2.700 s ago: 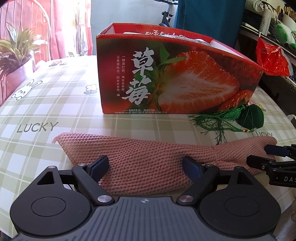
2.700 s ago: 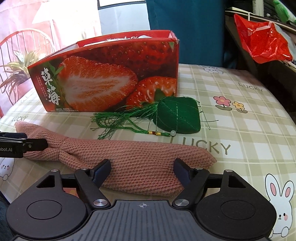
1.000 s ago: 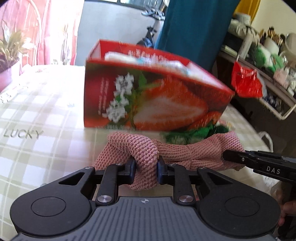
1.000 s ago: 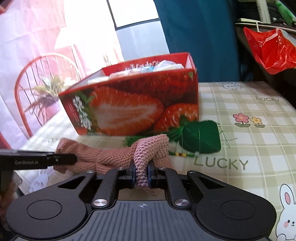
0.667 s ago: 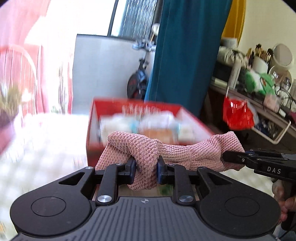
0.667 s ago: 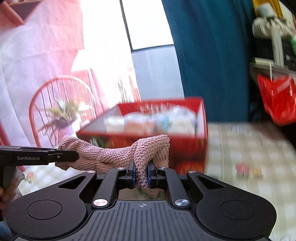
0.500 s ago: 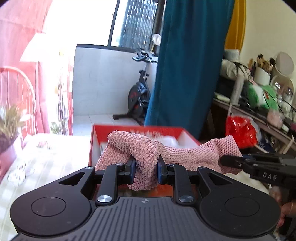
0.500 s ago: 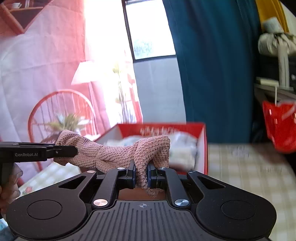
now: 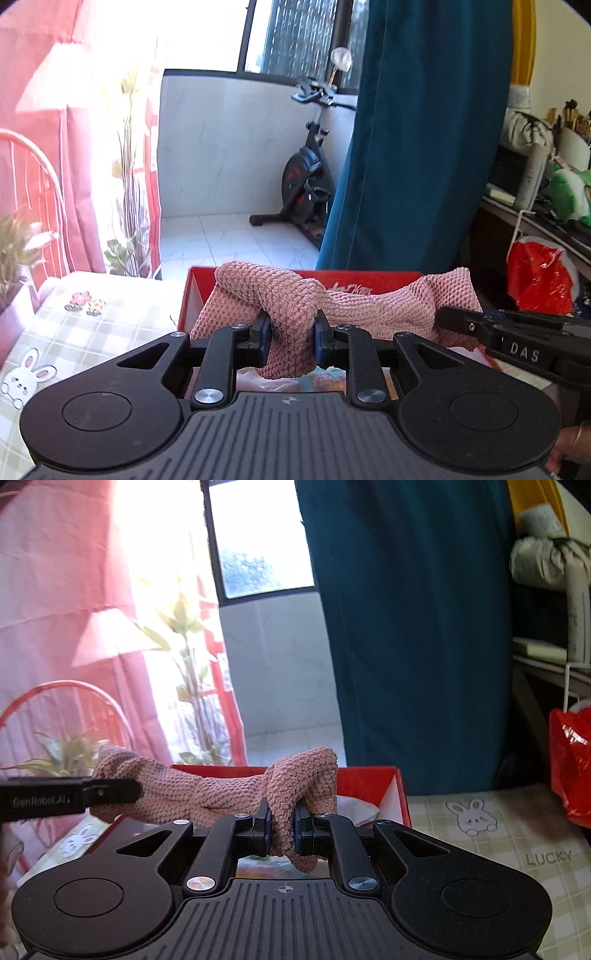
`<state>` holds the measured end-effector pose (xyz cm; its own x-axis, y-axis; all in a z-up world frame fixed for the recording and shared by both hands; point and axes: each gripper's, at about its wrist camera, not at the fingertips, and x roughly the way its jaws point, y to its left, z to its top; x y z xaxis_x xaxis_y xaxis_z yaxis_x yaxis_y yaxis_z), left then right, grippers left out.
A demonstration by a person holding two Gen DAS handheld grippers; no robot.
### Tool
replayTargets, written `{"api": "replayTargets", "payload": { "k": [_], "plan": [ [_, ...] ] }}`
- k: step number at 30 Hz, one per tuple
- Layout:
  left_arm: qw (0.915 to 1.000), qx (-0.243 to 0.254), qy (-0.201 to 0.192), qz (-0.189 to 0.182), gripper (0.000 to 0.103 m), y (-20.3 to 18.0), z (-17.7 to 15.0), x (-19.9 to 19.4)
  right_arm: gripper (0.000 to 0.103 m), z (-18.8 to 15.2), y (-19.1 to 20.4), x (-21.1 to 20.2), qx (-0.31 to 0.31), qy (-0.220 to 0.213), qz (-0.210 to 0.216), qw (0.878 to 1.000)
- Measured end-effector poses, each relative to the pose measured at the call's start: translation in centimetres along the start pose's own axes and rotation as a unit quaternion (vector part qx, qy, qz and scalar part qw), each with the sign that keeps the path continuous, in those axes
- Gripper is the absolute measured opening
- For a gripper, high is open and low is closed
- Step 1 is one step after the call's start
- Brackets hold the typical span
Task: Organize soft objects
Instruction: 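Lift the pink cloth into the red box and open both grippers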
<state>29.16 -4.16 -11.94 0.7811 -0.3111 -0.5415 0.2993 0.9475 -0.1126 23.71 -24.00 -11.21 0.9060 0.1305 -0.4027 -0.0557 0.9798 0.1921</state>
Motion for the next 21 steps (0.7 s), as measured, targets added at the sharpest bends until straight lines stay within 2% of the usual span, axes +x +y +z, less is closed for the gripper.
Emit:
{"api": "replayTargets", "payload": {
  "k": [3,9,10,13,16,18,21],
  "plan": [
    [0.9999,-0.002,0.011,0.001,0.024,0.4,-0.4,1.2,0.01,-0.3,-0.8,1.5,0.015,0.013,-0.008,1.0],
    [0.9998,-0.003,0.02,0.004,0.024,0.5,-0.6,2.7,0.01,-0.6,-0.8,3.5,0.007,0.036,-0.02,0.999],
    [0.9999,0.005,-0.012,-0.005,0.025,0.5,-0.7,2.9,0.01,-0.7,-0.9,3.8,0.005,0.04,-0.022,0.999],
    [0.9999,0.009,0.0,-0.007,0.027,0.5,-0.8,3.5,0.011,-0.9,-1.1,4.5,0.001,0.054,-0.027,0.998],
    [0.9999,0.014,0.004,-0.006,0.033,0.6,-0.9,3.6,0.011,-1.2,-1.2,5.2,-0.001,0.071,-0.031,0.997],
    [0.9998,0.015,0.006,-0.007,0.05,0.7,-0.8,3.5,0.013,-1.4,-1.2,5.5,-0.002,0.082,-0.026,0.996],
    [0.9998,0.02,0.003,-0.006,0.065,0.8,-0.9,2.9,0.022,-1.7,-1.1,5.2,-0.014,0.086,-0.029,0.996]
  ]
}}
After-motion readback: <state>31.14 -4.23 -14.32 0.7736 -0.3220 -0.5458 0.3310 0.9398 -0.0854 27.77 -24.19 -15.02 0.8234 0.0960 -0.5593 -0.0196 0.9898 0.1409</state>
